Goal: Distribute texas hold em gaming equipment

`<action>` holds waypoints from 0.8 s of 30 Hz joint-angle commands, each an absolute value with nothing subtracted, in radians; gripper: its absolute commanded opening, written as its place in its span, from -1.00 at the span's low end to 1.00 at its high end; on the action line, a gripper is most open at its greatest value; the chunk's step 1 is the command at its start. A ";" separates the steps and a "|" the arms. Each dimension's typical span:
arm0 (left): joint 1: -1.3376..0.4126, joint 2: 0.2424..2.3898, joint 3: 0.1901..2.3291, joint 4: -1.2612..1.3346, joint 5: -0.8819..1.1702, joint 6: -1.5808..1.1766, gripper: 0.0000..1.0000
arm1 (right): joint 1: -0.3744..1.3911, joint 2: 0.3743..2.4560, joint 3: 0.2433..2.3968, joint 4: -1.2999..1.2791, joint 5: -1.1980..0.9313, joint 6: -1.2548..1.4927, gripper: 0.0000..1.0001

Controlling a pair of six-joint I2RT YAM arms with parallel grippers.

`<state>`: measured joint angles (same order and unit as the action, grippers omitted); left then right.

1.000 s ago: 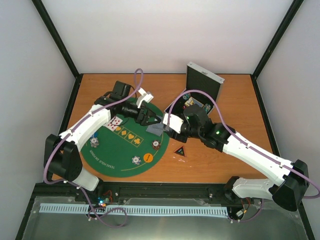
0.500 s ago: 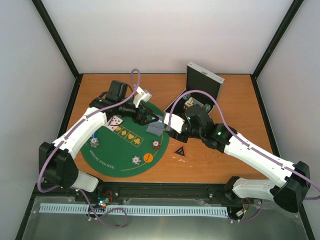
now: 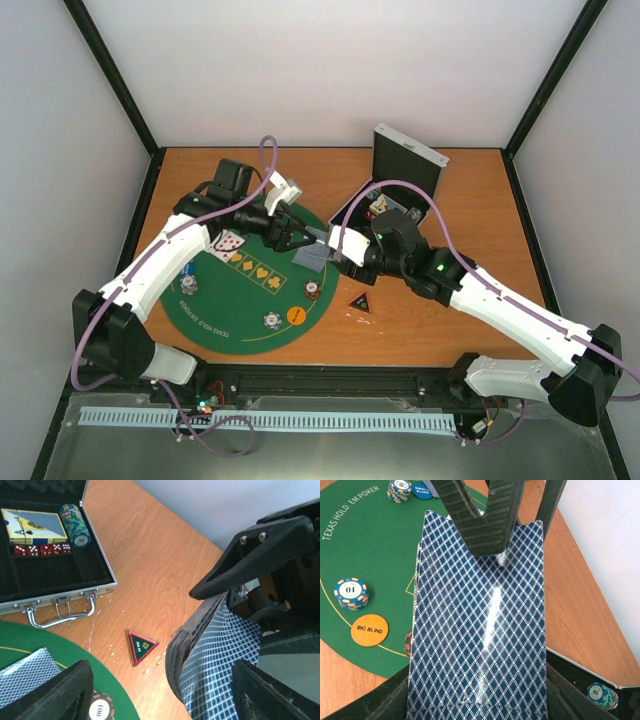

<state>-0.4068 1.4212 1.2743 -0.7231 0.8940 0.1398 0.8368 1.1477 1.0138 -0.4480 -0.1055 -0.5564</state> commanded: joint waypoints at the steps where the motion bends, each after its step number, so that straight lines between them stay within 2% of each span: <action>1: -0.410 1.396 1.323 -0.750 0.918 0.160 0.38 | 0.845 1.125 1.015 -0.417 -0.104 -0.547 0.05; 3: -0.409 1.397 1.324 -0.750 0.929 0.159 0.17 | 0.845 1.125 1.015 -0.417 -0.104 -0.547 0.05; 7: -0.410 1.405 1.308 -0.756 0.987 0.168 0.01 | 0.845 1.124 1.017 -0.417 -0.104 -0.549 0.05; 11: -0.410 1.404 1.304 -0.760 1.007 0.173 -0.41 | 0.845 1.127 1.016 -0.417 -0.102 -0.548 0.05; 15: -0.410 1.402 1.302 -0.780 1.060 0.192 -0.65 | 0.844 1.129 1.017 -0.416 -0.102 -0.548 0.05; 18: -0.409 1.400 1.320 -0.818 1.065 0.224 -0.97 | 0.845 1.128 1.016 -0.417 -0.100 -0.549 0.05; 24: -0.410 1.387 1.415 -0.918 1.054 0.312 -0.99 | 0.845 1.124 1.004 -0.416 -0.093 -0.549 0.05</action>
